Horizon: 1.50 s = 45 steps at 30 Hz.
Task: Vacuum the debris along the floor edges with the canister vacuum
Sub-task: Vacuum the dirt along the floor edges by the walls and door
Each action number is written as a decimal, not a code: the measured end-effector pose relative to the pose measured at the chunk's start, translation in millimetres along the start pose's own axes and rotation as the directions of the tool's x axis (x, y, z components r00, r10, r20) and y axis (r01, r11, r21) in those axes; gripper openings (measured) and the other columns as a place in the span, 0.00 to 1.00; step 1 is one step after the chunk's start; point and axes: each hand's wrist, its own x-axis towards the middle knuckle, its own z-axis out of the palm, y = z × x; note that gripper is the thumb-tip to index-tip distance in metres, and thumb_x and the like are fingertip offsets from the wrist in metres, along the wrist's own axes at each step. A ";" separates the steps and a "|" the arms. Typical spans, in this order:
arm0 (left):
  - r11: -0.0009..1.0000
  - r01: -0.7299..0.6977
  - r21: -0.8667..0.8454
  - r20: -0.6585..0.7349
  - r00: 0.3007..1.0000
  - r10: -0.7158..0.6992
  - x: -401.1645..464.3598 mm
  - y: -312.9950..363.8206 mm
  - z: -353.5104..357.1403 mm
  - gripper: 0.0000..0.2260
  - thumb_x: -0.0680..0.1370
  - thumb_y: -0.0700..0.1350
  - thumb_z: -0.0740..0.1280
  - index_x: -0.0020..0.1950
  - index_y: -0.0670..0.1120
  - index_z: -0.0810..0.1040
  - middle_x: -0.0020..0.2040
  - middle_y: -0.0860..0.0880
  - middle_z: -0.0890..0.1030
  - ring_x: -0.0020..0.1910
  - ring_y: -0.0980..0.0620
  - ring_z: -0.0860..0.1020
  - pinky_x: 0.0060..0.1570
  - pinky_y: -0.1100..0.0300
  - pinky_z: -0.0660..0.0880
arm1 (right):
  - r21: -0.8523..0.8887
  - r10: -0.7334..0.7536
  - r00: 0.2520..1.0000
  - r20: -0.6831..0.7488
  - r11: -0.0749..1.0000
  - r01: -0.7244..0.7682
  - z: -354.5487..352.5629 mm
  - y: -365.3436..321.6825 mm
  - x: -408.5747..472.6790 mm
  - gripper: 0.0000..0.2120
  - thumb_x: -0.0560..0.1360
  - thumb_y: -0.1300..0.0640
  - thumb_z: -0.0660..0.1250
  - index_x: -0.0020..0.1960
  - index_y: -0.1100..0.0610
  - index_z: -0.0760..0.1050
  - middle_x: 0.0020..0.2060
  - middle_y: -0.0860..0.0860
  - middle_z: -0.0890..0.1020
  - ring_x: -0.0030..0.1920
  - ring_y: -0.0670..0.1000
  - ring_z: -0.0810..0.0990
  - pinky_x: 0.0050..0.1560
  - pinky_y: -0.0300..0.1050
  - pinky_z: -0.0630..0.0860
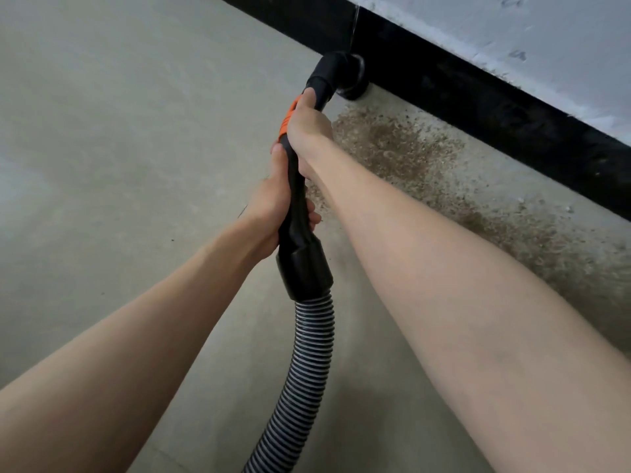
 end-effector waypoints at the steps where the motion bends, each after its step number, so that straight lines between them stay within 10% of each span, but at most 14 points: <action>1: 1.000 0.003 0.003 0.009 1.000 -0.003 0.3 -1.5 2.2 0.27 0.78 0.68 0.48 0.36 0.46 0.69 0.24 0.48 0.69 0.20 0.51 0.70 0.23 0.61 0.68 | -0.003 0.000 1.000 -0.004 1.000 0.000 -4.0 1.2 0.6 0.32 0.83 0.40 0.45 0.68 0.65 0.69 0.60 0.57 0.77 0.61 0.58 0.77 0.50 0.47 0.72; 24: 0.999 0.007 0.052 0.101 0.995 -0.012 -36.0 -48.4 85.0 0.25 0.79 0.64 0.52 0.39 0.44 0.71 0.26 0.47 0.72 0.24 0.49 0.74 0.31 0.56 0.73 | 0.058 0.082 0.992 -0.095 0.995 -0.076 -104.7 47.9 -11.7 0.32 0.83 0.39 0.46 0.68 0.64 0.69 0.63 0.60 0.77 0.60 0.60 0.77 0.61 0.53 0.74; 30: 0.973 -0.113 0.202 0.053 0.993 0.105 -44.1 -45.7 81.0 0.22 0.82 0.57 0.50 0.41 0.43 0.72 0.32 0.45 0.73 0.30 0.50 0.72 0.32 0.59 0.71 | 0.200 0.089 0.995 -0.036 0.977 -0.080 -118.9 51.3 -18.8 0.28 0.82 0.40 0.50 0.67 0.61 0.70 0.57 0.58 0.79 0.54 0.59 0.79 0.55 0.51 0.77; 35: 0.991 -0.043 0.126 0.072 0.997 0.035 -48.7 -25.7 76.0 0.23 0.83 0.57 0.49 0.42 0.42 0.73 0.30 0.47 0.76 0.24 0.55 0.74 0.25 0.66 0.71 | 0.140 0.003 1.000 0.014 0.990 -0.005 -135.3 103.2 -62.6 0.14 0.84 0.51 0.54 0.44 0.56 0.70 0.38 0.54 0.76 0.42 0.54 0.78 0.43 0.47 0.78; 45: 0.978 0.049 0.202 0.195 0.977 -0.089 -40.8 -13.1 61.8 0.21 0.83 0.58 0.47 0.52 0.42 0.70 0.38 0.47 0.73 0.33 0.53 0.70 0.36 0.62 0.70 | -0.008 -0.137 0.956 0.259 0.990 0.143 -126.7 153.8 -115.9 0.14 0.80 0.46 0.61 0.54 0.57 0.75 0.46 0.50 0.80 0.48 0.48 0.79 0.48 0.41 0.73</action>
